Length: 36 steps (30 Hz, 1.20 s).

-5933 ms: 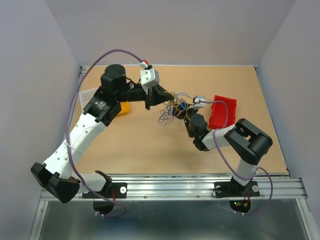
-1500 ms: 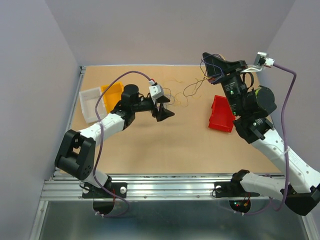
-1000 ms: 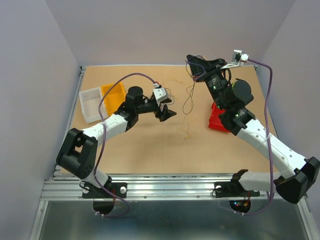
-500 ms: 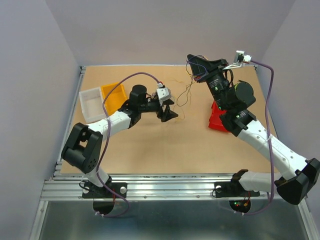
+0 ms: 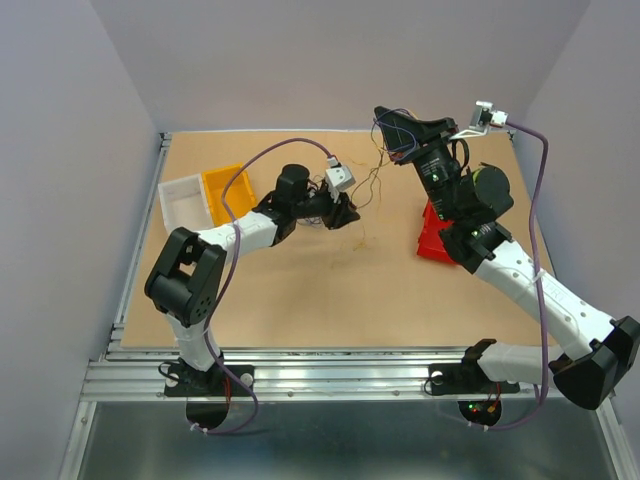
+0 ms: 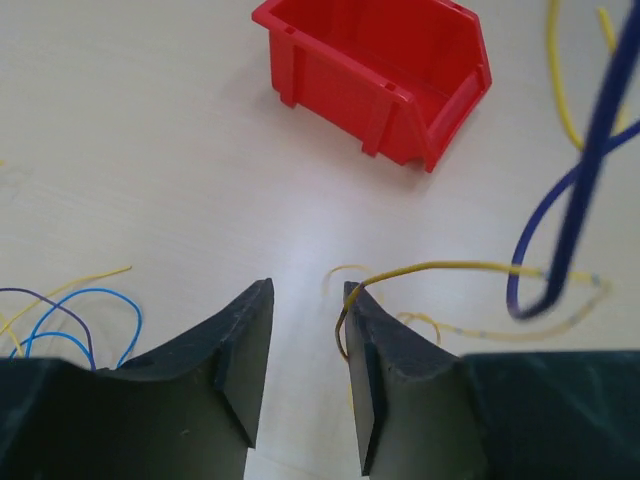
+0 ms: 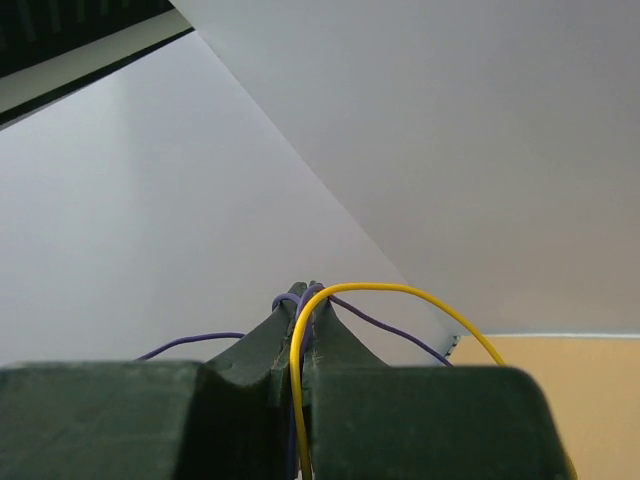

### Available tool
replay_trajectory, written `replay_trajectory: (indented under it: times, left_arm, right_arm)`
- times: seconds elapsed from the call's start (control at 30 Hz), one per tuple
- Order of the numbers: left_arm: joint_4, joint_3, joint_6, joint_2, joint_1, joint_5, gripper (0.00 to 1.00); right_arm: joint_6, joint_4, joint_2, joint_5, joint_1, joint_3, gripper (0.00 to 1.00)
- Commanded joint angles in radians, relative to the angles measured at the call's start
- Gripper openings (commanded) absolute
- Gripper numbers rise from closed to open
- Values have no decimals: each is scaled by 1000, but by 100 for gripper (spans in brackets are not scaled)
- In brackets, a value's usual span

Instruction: Untangle the cables

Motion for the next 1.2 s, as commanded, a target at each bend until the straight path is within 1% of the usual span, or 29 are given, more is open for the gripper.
replay_trajectory:
  times: [0.0, 0.03, 0.17, 0.2, 0.3, 0.33, 0.37, 0.4, 0.43, 0.5, 0.53, 0.57, 0.6, 0.67, 0.7, 0.77, 0.83, 0.87, 0.93, 1.0, 1.07, 1.1, 1.17]
  left_arm:
    - [9, 66, -34, 0, -2, -17, 6]
    - [0, 62, -25, -8, -2, -27, 0]
    - [-41, 23, 15, -92, 10, -60, 0]
    - [-63, 23, 24, -107, 13, -73, 0]
    - [-138, 35, 23, -178, 27, -105, 0]
    - [-155, 40, 20, -196, 27, -156, 0]
    - [-190, 48, 15, -210, 27, -181, 0]
    - [-201, 49, 11, -239, 29, -207, 0]
    - [-210, 48, 3, -252, 30, -283, 0]
    - [-209, 42, -34, -282, 47, -374, 0]
    - [-201, 37, -47, -288, 62, -433, 0]
    - [-183, 34, -61, -293, 78, -452, 0]
    - [-172, 26, -99, -299, 125, -461, 0]
    - [-158, 28, -138, -296, 177, -446, 0]
    - [-157, 37, -171, -283, 232, -419, 0]
    - [-152, 55, -213, -253, 286, -364, 0]
    - [-141, 60, -244, -235, 329, -342, 0]
    - [-129, 60, -271, -227, 373, -337, 0]
    - [-105, 51, -310, -216, 423, -304, 0]
    - [-62, 39, -374, -213, 502, -267, 0]
    - [-31, 34, -429, -215, 550, -225, 0]
    - [-20, 26, -443, -216, 603, -198, 0]
    - [8, 20, -469, -218, 645, -173, 0]
  right_arm:
    - [16, 80, -34, 4, 6, -56, 1]
    - [4, 77, -47, 16, 5, -69, 0]
    - [-54, 60, -136, 110, 6, -180, 0]
    - [-68, 49, -166, 157, 5, -244, 0]
    - [-122, 12, -284, 228, 5, -363, 0]
    - [-131, 0, -316, 263, 6, -444, 1]
    - [-148, -29, -379, 277, 5, -493, 1]
    - [-154, -43, -407, 288, 5, -535, 1]
    - [-168, -58, -438, 308, 5, -605, 1]
    - [-175, -154, -505, 343, 5, -624, 1]
    - [-175, -208, -522, 384, 5, -619, 1]
    - [-184, -301, -539, 392, 5, -606, 1]
    - [-189, -342, -580, 392, 6, -596, 0]
    - [-191, -437, -629, 386, 6, -589, 1]
    - [-192, -455, -680, 377, 6, -596, 1]
    - [-189, -478, -741, 372, 6, -624, 1]
    - [-185, -486, -794, 369, 6, -641, 1]
    - [-180, -503, -833, 371, 6, -647, 0]
    - [-177, -524, -864, 375, 5, -653, 1]
    - [-168, -555, -898, 394, 5, -655, 1]
    - [-159, -609, -932, 436, 5, -656, 0]
    - [-155, -618, -944, 462, 5, -658, 1]
    - [-152, -633, -973, 472, 6, -668, 0]
